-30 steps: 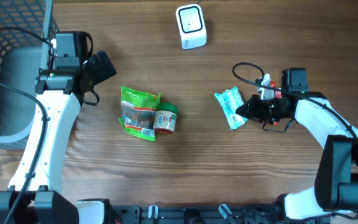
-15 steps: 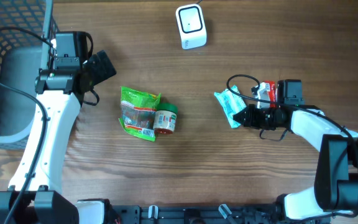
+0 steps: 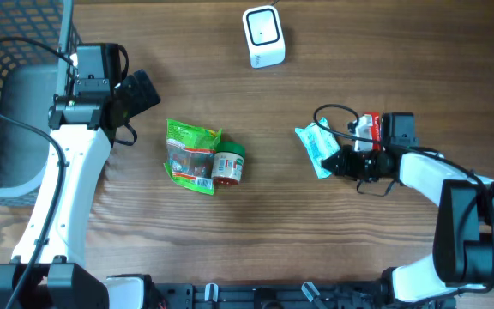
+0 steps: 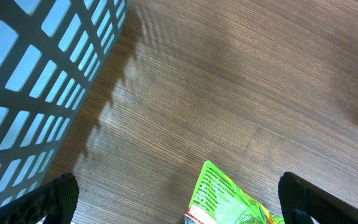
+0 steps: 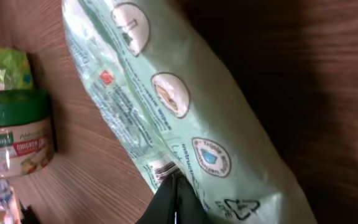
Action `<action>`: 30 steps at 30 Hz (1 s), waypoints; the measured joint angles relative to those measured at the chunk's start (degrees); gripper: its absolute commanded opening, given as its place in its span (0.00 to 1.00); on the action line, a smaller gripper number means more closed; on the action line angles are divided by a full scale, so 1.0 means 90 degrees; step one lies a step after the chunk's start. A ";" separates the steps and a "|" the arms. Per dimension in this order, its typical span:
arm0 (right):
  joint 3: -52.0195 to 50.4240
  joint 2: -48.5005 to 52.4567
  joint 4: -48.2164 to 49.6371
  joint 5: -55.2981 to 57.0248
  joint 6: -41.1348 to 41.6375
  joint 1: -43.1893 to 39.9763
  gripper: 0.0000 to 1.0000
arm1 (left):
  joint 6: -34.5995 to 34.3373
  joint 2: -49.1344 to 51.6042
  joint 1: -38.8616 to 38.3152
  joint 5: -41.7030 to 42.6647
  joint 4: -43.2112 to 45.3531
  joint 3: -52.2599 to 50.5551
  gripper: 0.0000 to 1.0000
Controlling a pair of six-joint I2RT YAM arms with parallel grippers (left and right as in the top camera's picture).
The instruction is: Scan the item barcode
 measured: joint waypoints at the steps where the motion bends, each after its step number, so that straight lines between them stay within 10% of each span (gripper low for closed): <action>1: 0.0000 0.0000 0.0002 0.0015 0.0100 0.0002 0.04 | 0.0000 0.0000 0.0000 0.0000 0.0000 0.0000 1.00; 11: 0.0911 -0.0027 -0.1457 -0.1384 -0.0396 0.0007 0.05 | 0.0000 0.0000 0.0000 0.0000 0.0005 0.0000 1.00; 20: 0.1197 -0.0454 -0.1273 0.2674 0.0267 0.0012 0.06 | 0.0000 0.0000 0.0000 0.0000 0.0000 0.0000 1.00; 30: 0.0525 -0.0418 -0.1273 0.1911 0.0556 0.0704 0.08 | 0.0000 0.0000 0.0000 0.0000 0.0000 0.0000 1.00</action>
